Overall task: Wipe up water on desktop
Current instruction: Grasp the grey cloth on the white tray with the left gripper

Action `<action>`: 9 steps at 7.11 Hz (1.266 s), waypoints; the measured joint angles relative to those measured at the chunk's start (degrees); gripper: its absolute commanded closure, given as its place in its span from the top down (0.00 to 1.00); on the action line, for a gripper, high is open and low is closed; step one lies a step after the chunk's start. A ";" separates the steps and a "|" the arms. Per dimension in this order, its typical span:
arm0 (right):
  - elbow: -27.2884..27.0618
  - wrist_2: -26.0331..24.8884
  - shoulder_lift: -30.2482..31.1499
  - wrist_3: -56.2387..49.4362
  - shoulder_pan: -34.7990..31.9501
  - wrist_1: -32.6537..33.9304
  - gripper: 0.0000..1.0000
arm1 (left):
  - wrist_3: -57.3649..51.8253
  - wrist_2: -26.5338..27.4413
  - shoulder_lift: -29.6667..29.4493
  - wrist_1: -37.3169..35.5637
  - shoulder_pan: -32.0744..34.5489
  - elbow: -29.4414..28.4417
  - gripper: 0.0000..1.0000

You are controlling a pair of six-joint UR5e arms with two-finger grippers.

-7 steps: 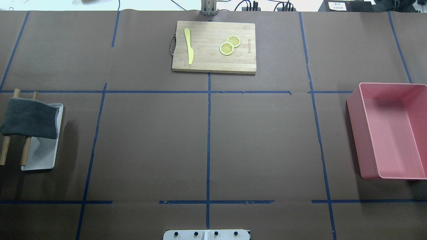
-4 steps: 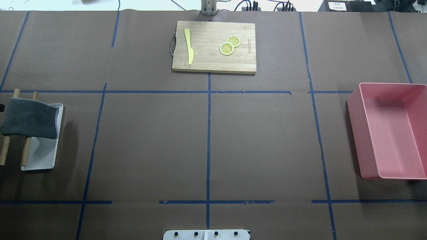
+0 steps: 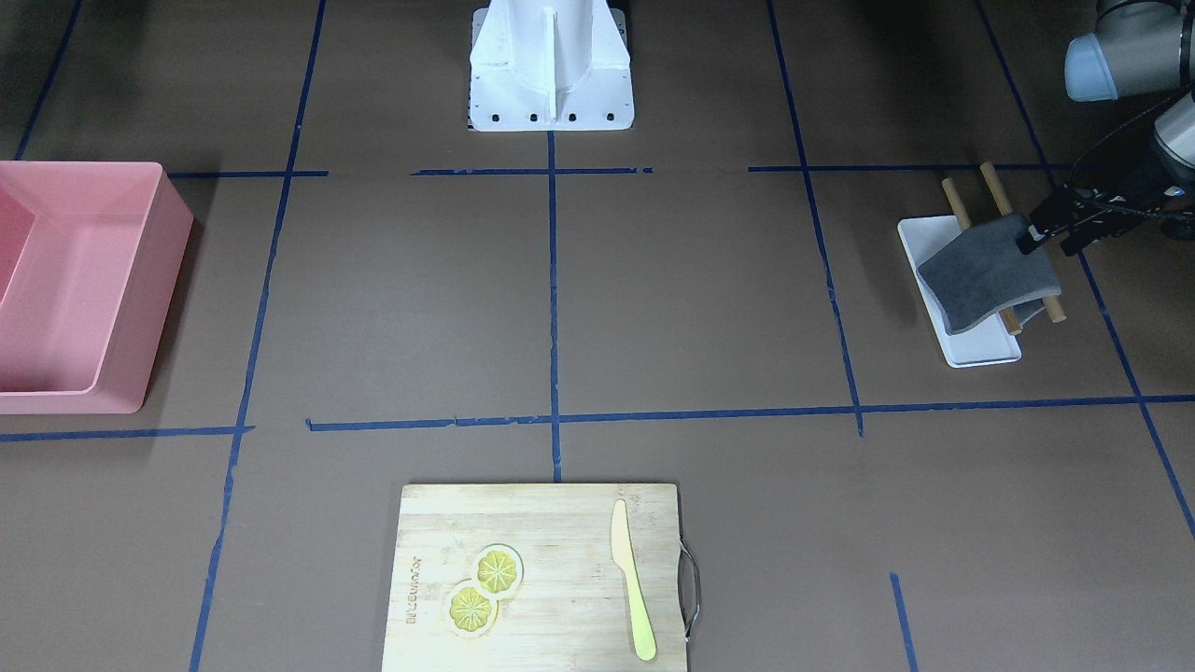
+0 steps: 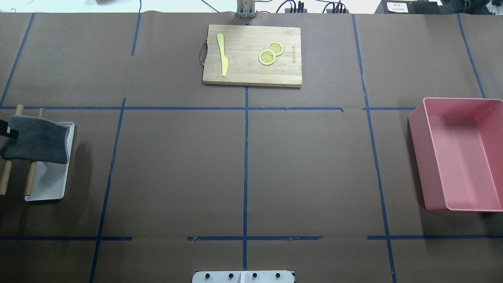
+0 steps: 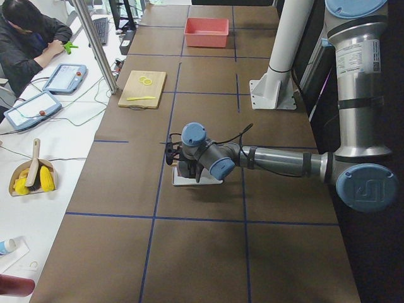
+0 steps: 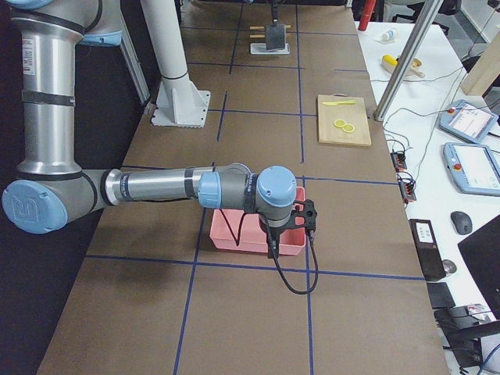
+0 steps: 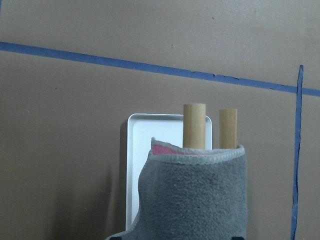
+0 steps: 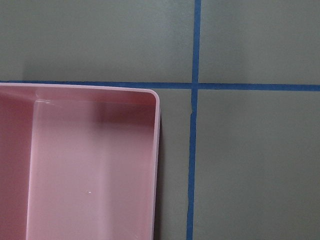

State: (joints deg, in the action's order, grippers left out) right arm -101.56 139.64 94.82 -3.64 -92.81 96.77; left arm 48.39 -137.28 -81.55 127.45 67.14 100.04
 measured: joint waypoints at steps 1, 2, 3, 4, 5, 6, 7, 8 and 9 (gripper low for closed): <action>0.03 -0.04 -0.04 -0.02 0.00 0.00 1.00 | 0.02 -0.03 -0.01 0.05 -0.04 0.22 0.46; 0.04 -0.06 -0.06 -0.04 0.00 0.00 1.00 | 0.01 -0.09 0.00 0.05 -0.02 0.51 0.44; 0.04 -0.07 -0.07 -0.05 0.00 0.00 1.00 | -0.02 -0.14 0.04 0.01 0.03 0.72 0.43; 0.05 -0.07 -0.07 -0.03 0.00 0.00 1.00 | -0.04 -0.17 0.09 0.00 0.07 0.80 0.42; 0.05 -0.07 -0.07 -0.01 0.00 0.00 1.00 | -0.04 -0.18 0.13 -0.01 0.09 0.81 0.42; 0.05 -0.07 -0.07 -0.01 0.00 0.00 1.00 | -0.05 -0.16 0.15 -0.01 0.08 0.79 0.43; 0.07 -0.07 -0.07 0.01 0.00 0.00 1.00 | -0.05 -0.13 0.14 -0.01 0.05 0.75 0.42; 0.11 -0.07 -0.10 0.03 0.00 0.00 1.00 | -0.05 -0.10 0.11 -0.01 0.00 0.72 0.36; 0.15 -0.07 -0.13 0.02 0.00 0.00 1.00 | -0.04 -0.12 0.09 -0.01 -0.02 0.71 0.21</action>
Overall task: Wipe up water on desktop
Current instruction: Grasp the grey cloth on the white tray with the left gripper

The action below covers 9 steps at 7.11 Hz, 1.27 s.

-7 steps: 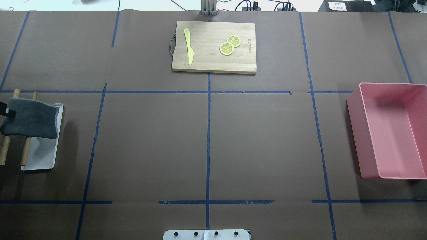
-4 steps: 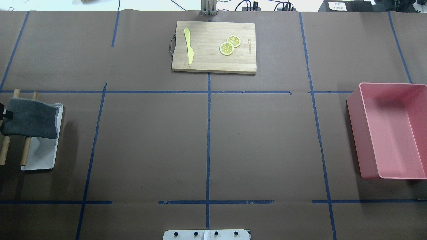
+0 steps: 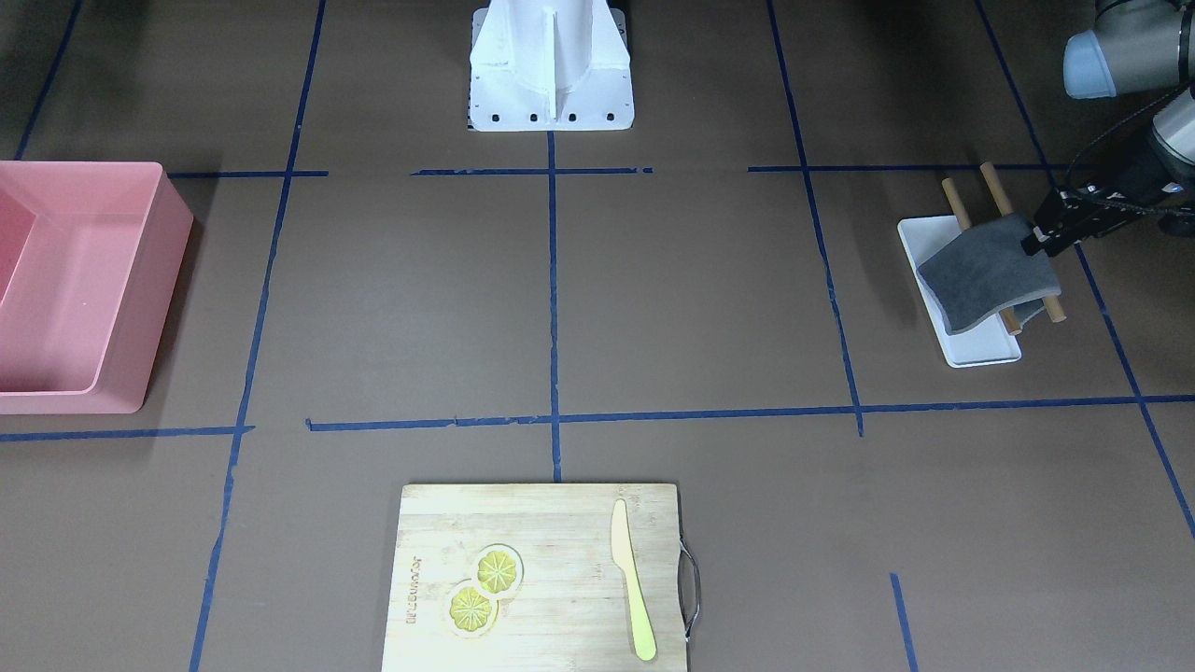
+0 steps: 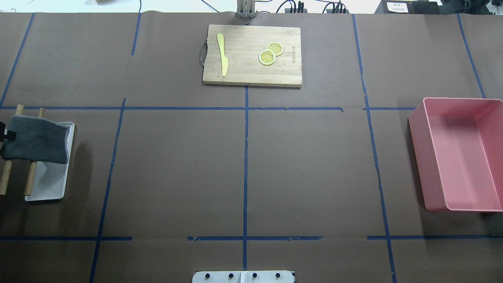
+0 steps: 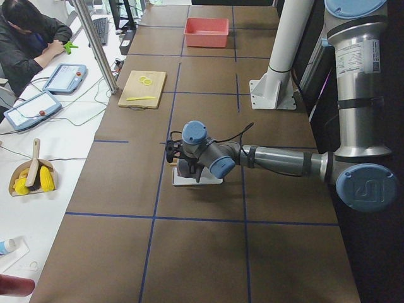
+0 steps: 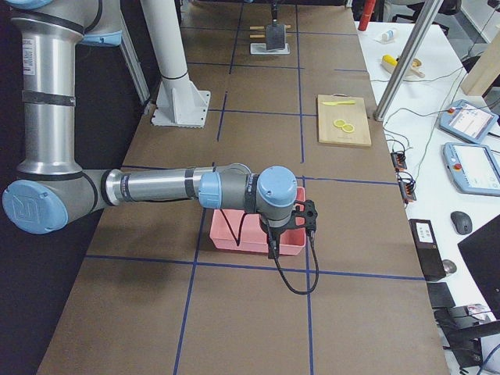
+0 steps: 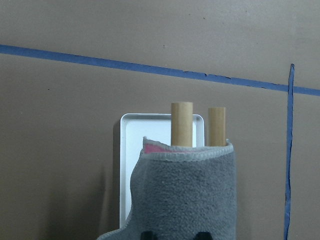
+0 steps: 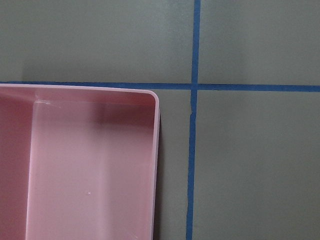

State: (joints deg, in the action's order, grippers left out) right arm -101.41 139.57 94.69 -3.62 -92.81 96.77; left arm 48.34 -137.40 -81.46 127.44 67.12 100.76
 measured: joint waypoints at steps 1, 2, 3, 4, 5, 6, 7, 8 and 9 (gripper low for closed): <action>0.04 0.00 -0.02 -0.04 0.00 0.00 1.00 | -0.02 -0.03 0.00 0.00 0.04 0.05 0.11; 0.06 0.00 -0.03 -0.05 0.00 0.00 1.00 | -0.06 -0.05 0.01 0.00 0.07 0.10 0.07; 0.07 0.00 -0.03 -0.06 0.00 0.00 1.00 | -0.08 -0.08 0.04 0.00 0.13 0.15 0.05; 0.07 0.00 -0.03 -0.06 0.00 0.00 1.00 | -0.09 -0.64 0.07 -0.02 0.17 0.19 0.03; 0.06 0.00 -0.03 -0.05 0.00 0.00 1.00 | -0.09 -1.89 0.10 -0.10 0.25 0.29 0.02; 0.03 0.00 -0.03 -0.03 -0.03 0.00 1.00 | -0.09 -3.48 0.13 -0.23 0.34 0.58 0.01; -0.02 0.00 -0.03 -0.03 -0.04 0.00 1.00 | -0.09 -5.16 0.07 -0.42 0.85 0.95 0.00; -0.09 0.00 -0.03 -0.02 -0.02 0.00 1.00 | -0.09 -7.32 -0.10 -0.65 2.50 1.17 0.00; -0.12 0.00 -0.03 -0.04 -0.02 0.00 1.00 | -0.07 -9.76 -0.23 -1.01 4.68 1.27 0.00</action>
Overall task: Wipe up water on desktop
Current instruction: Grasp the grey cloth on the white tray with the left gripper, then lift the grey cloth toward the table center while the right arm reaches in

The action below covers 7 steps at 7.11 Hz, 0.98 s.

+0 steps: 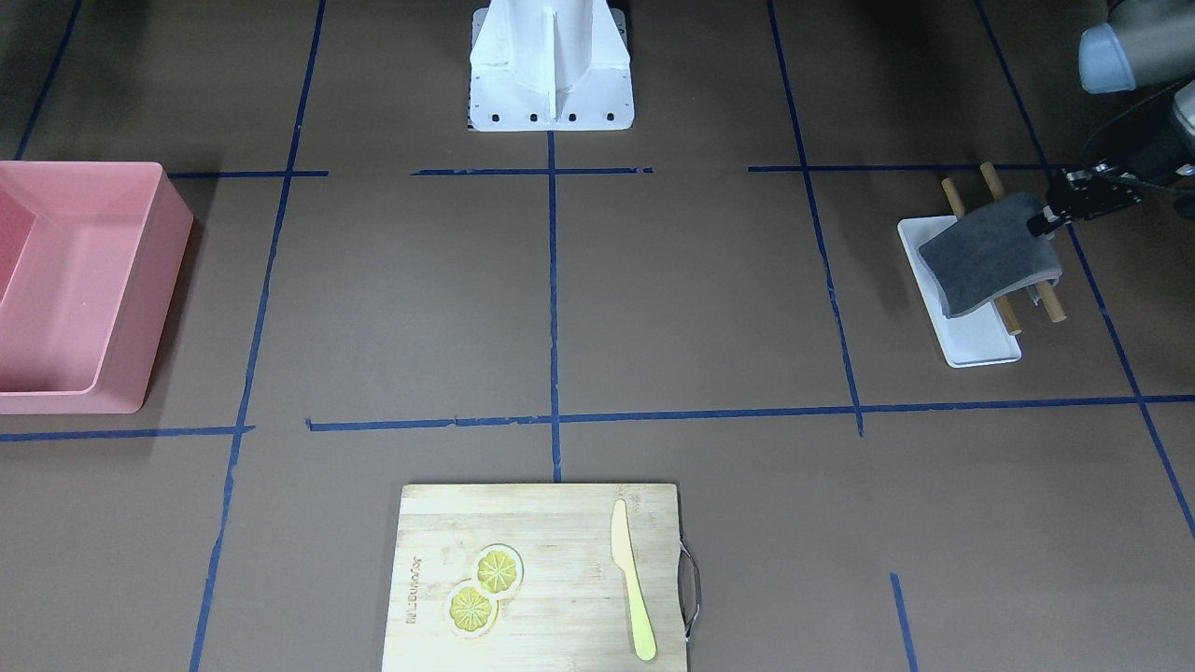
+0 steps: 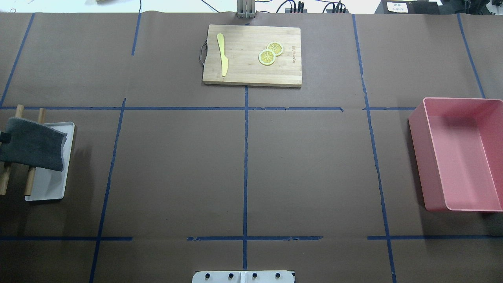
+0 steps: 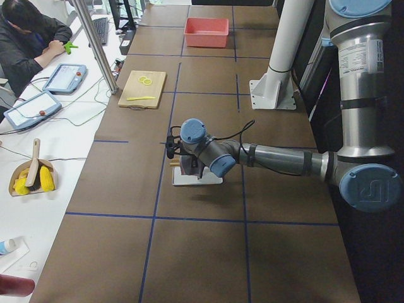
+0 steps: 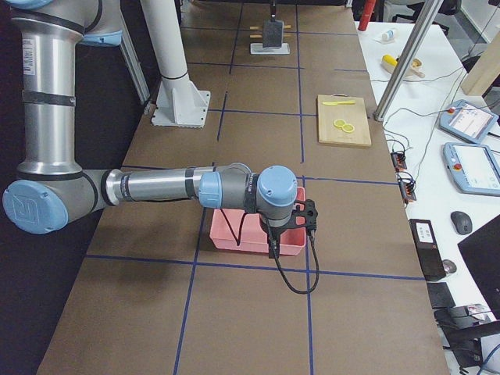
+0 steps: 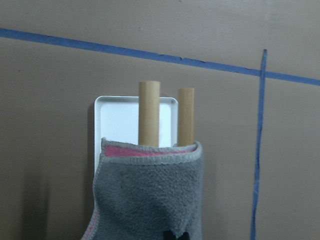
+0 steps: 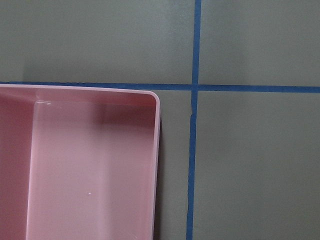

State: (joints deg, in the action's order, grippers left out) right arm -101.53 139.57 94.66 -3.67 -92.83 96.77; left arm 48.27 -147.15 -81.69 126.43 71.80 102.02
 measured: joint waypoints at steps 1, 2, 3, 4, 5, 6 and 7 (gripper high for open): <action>-0.05 0.02 -0.03 0.00 0.01 0.00 1.00 | 0.04 -2.56 -0.13 -0.64 2.15 0.09 0.00; -0.15 0.08 -0.09 0.03 0.01 0.00 1.00 | 0.08 -4.52 -0.44 -1.88 3.68 0.42 0.00; -0.31 0.39 -0.25 0.08 0.02 0.00 1.00 | 0.15 -5.86 -1.39 -4.92 4.67 1.56 0.00; -0.67 1.04 -0.47 0.10 0.01 0.00 1.00 | 0.20 -6.42 -3.45 -10.33 5.33 3.68 0.00; -1.29 1.65 -0.56 0.10 0.01 -0.02 1.00 | 0.25 -6.52 -6.83 -18.47 5.86 6.71 0.00; -1.86 1.92 -0.61 0.15 0.02 -0.06 1.00 | 0.39 -6.42 -10.88 -27.20 6.15 9.63 0.00; -2.67 1.99 -0.86 0.22 0.04 -0.10 1.00 | 1.44 -6.23 -15.80 -35.32 6.16 11.74 0.00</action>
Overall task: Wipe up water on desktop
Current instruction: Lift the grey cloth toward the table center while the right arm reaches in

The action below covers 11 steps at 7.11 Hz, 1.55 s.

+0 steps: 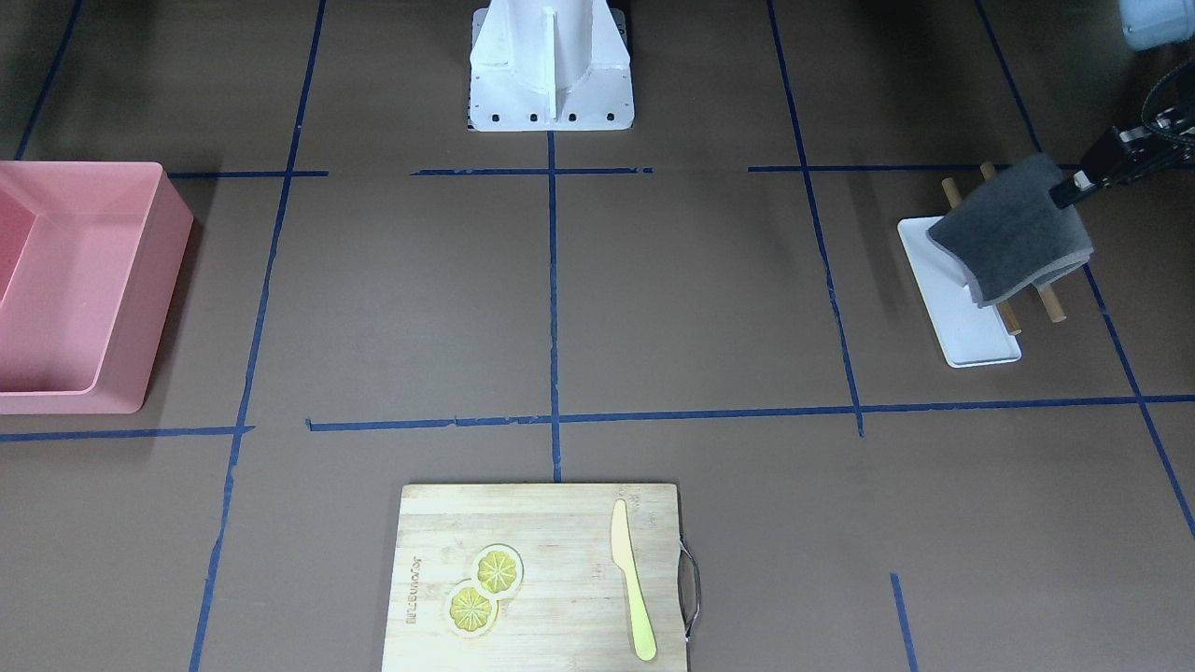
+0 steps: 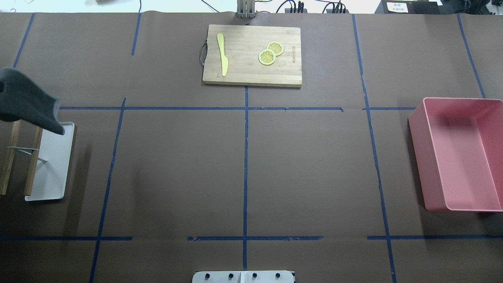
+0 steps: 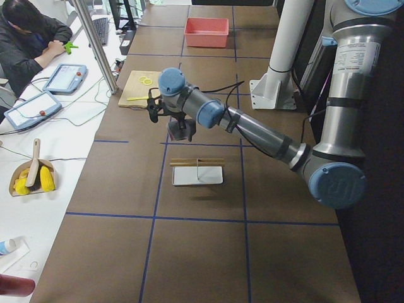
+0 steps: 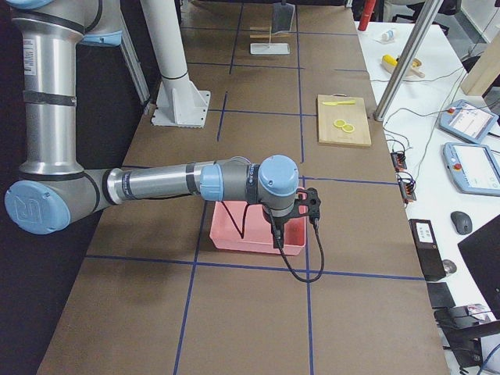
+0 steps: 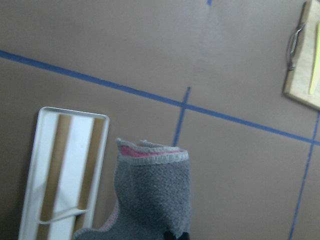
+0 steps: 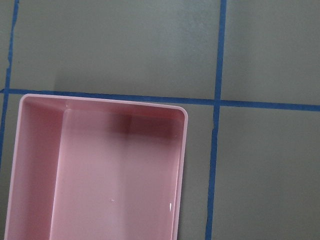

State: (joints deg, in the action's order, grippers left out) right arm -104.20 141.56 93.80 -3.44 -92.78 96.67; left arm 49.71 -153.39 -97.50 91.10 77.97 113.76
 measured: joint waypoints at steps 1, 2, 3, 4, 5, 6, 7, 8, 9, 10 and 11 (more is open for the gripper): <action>-1.20 0.02 -0.73 0.43 0.24 -0.06 1.00 | 2.98 0.19 -4.89 -5.48 -0.27 0.98 0.00; -3.06 -0.10 -2.13 2.40 1.27 -0.12 1.00 | 7.24 0.74 -8.70 -8.10 -1.11 1.34 0.00; -5.19 -0.49 -4.85 6.80 3.32 -0.15 1.00 | 11.68 2.39 -11.78 -9.08 -2.83 1.50 0.00; -7.22 -0.92 -8.62 12.78 6.06 -0.16 1.00 | 15.82 4.70 -14.42 -9.39 -5.17 1.53 0.00; -9.64 -1.88 -12.70 19.82 9.76 -0.16 1.00 | 19.79 7.31 -16.79 -9.49 -8.01 1.45 0.00; -11.53 -3.15 -16.55 26.80 13.91 -0.72 1.00 | 22.55 9.51 -18.50 -9.51 -10.47 1.22 0.00; -12.42 -4.71 -19.76 33.92 18.63 -4.05 1.00 | 24.31 11.04 -19.82 -9.50 -12.48 0.85 0.00; -12.73 -8.42 -21.26 39.20 23.41 -10.74 1.00 | 25.14 11.65 -20.94 -9.52 -13.62 0.25 0.00; -12.87 -16.26 -21.79 42.58 29.49 -19.15 1.00 | 26.10 12.32 -22.47 -9.49 -14.45 -0.93 0.00; -12.99 -25.86 -21.93 44.16 35.97 -25.59 1.00 | 27.52 13.59 -24.33 -9.42 -15.54 -2.49 0.00; -13.33 -34.52 -22.13 44.44 42.18 -29.01 1.00 | 28.92 14.84 -26.28 -9.36 -16.79 -4.24 0.00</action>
State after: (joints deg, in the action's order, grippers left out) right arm -117.52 107.05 71.67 41.00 -50.60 67.66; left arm 78.63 -138.54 -123.78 81.74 61.17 109.53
